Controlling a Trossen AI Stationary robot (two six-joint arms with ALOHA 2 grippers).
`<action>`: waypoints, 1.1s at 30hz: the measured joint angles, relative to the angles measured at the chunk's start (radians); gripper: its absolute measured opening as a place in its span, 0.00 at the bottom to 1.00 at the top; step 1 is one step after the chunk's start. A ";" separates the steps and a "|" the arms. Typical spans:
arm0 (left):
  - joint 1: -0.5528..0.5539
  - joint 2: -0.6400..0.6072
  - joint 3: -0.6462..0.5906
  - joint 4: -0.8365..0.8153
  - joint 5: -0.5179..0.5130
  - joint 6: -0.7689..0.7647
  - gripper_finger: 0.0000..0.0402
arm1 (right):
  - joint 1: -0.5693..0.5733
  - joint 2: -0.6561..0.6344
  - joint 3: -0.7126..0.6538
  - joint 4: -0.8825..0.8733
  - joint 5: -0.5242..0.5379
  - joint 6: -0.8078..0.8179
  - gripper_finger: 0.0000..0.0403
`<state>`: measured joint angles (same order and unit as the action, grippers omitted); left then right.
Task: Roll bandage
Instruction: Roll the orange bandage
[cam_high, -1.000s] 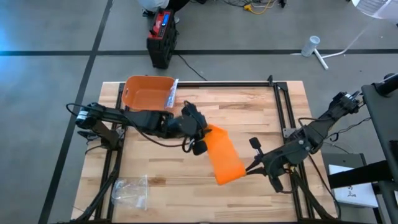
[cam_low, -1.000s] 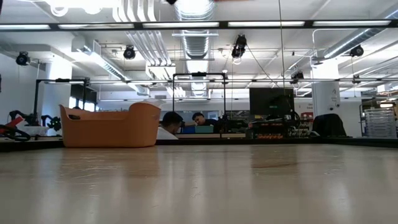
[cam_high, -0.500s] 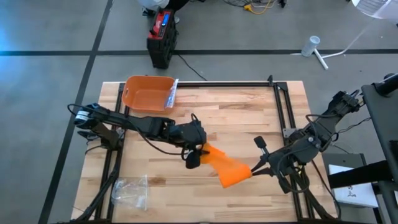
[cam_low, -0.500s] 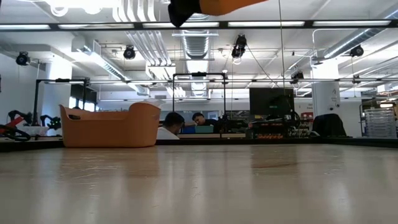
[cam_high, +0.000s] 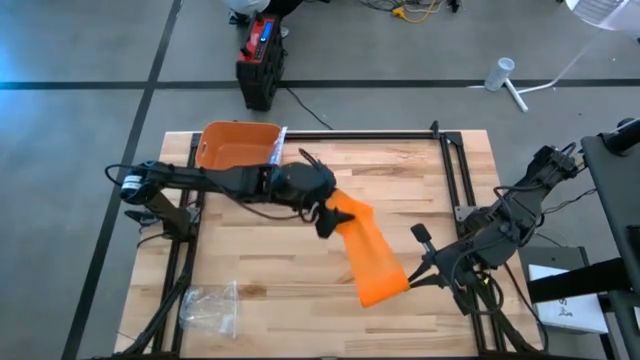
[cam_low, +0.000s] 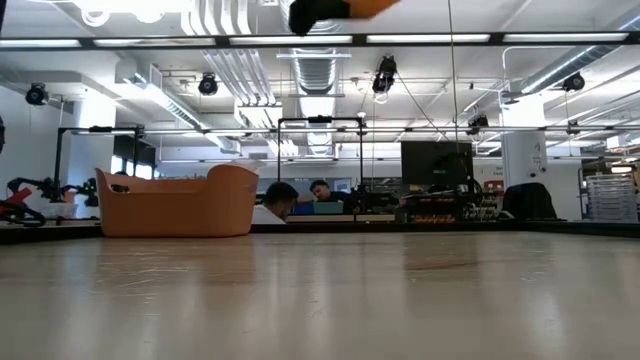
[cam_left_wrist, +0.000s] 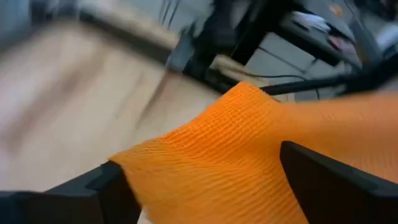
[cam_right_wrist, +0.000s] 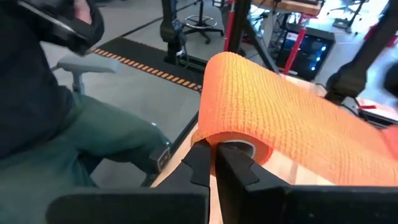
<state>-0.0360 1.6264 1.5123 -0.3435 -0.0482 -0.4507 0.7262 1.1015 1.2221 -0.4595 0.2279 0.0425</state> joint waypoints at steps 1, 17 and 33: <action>0.018 0.001 -0.001 -0.027 0.020 -0.090 0.84 | 0.007 0.000 0.000 -0.003 0.000 0.000 0.00; 0.111 0.034 -0.139 -0.076 0.362 -0.424 0.80 | 0.027 0.015 -0.001 -0.052 0.008 0.013 0.00; -0.022 0.023 -0.141 -0.005 0.670 0.117 0.62 | 0.030 0.044 -0.003 -0.104 0.003 0.051 0.00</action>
<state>-0.0583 1.6494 1.3714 -0.3488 0.6216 -0.3337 0.7559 1.1458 1.2194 -0.5639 0.2306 0.0934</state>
